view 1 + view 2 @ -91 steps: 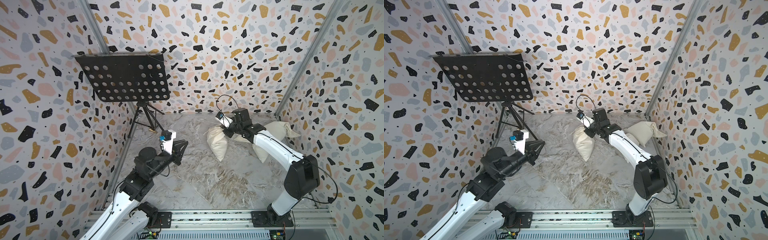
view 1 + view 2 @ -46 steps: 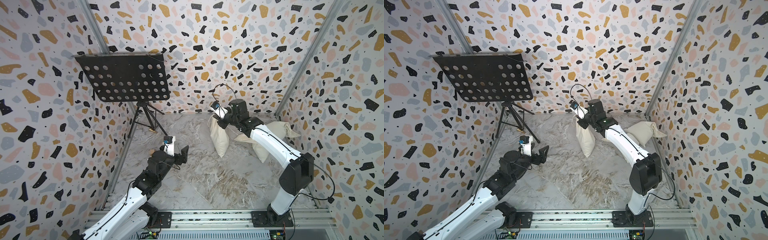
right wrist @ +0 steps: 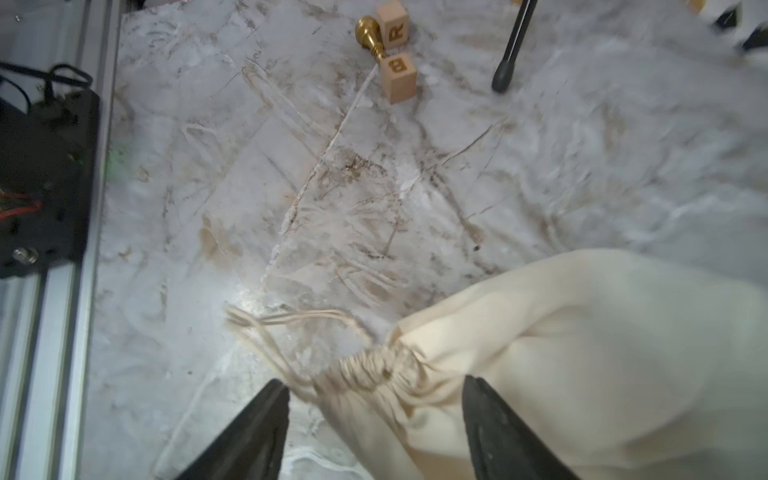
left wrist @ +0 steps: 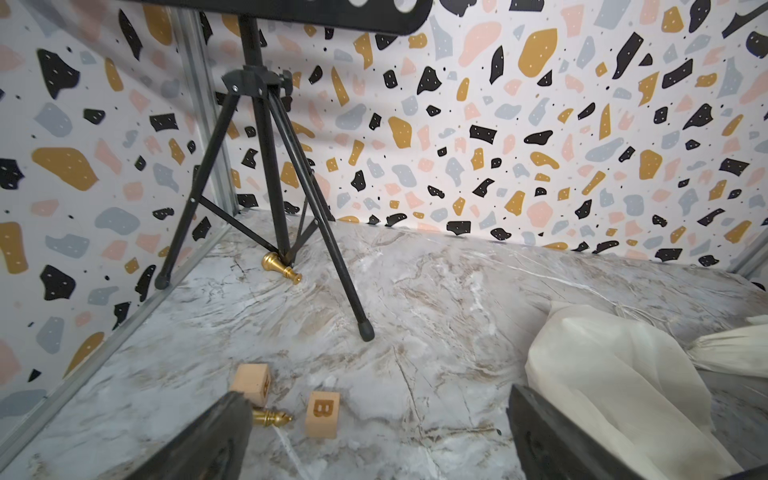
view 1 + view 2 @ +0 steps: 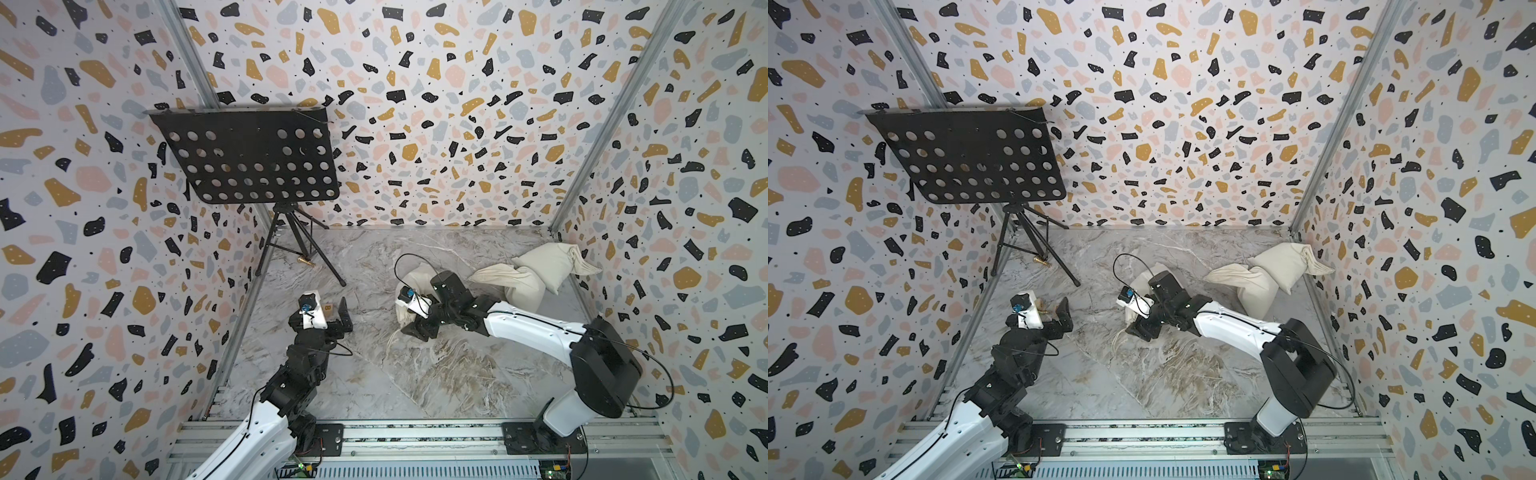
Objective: Close the soil bag
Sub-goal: Place the soil bag at the center of the board, then reset both arms
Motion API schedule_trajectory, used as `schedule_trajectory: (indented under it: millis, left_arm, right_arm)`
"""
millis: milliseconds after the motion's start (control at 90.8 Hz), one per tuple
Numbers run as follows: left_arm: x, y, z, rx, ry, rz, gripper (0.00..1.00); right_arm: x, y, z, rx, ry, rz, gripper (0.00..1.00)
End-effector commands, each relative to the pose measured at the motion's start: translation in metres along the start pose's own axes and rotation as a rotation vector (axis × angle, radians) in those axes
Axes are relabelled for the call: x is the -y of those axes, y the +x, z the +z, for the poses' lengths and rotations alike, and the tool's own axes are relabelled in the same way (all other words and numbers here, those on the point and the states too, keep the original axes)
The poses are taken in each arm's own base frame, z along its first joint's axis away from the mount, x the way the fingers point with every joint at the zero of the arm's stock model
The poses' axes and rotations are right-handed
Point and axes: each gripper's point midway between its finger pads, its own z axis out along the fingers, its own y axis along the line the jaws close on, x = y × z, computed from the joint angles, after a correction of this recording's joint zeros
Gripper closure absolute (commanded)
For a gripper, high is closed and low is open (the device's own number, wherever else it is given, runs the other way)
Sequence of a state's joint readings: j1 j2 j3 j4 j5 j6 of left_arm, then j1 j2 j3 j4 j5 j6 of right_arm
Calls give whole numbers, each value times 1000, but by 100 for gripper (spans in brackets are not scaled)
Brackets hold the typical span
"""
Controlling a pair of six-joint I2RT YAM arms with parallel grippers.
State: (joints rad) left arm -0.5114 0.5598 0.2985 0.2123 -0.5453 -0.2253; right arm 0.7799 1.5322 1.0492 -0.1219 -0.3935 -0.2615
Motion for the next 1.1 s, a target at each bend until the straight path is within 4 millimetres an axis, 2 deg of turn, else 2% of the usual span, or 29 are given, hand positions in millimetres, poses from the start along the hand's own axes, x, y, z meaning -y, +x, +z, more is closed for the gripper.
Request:
schedule_trajectory:
  millis: [0, 66, 110, 209, 286, 385, 484, 540, 573, 639, 683, 716, 782, 881, 969, 1090]
  left_arm:
    - [-13, -19, 0, 87, -82, 51, 0]
    - [-18, -18, 5, 88, -122, 104, 0]
    - [-21, -18, 8, 89, -146, 132, 0]
    - [-28, -11, 20, 68, -184, 171, 0]
    - [-41, -6, 29, 52, -235, 184, 0]
    - [-63, 9, 41, 11, -315, 209, 0]
    - [-76, 25, 54, -34, -341, 241, 0]
    - [-75, 27, 61, -61, -332, 264, 0]
    - [-70, 29, 63, -81, -301, 272, 0]
    - [-64, 30, 62, -49, -253, 281, 0]
    - [-58, 29, 59, -16, -209, 278, 0]
    - [-52, 28, 58, 11, -170, 283, 0]
    - [-41, 26, 59, 26, -113, 308, 0]
    - [-30, 28, 66, 0, -52, 336, 0]
    - [-32, 28, 68, -7, -68, 334, 0]
    - [-31, 32, 64, -16, -52, 304, 0]
  right_arm:
    - [17, -43, -52, 107, 156, -46, 15]
    - [27, -39, -72, 105, 240, -45, 10]
    - [41, -30, -85, 91, 341, -40, 4]
    - [86, -5, -119, 69, 613, 2, 1]
    - [130, 34, -151, 25, 828, 124, 1]
    - [173, 106, -191, -59, 1102, 269, 1]
    - [196, 155, -220, 4, 1275, 380, 1]
    - [203, 179, -227, 46, 1313, 453, 1]
    - [206, 192, -224, 59, 1319, 477, 1]
    - [215, 195, -224, 71, 1333, 455, 1]
    - [214, 202, -218, 25, 1295, 474, 1]
    - [216, 198, -218, 47, 1285, 457, 1]
    - [209, 199, -212, 54, 1252, 430, 1]
    - [199, 189, -222, 177, 1288, 359, 1]
    - [197, 183, -230, 234, 1316, 344, 1]
    - [200, 197, -231, 145, 1332, 435, 1]
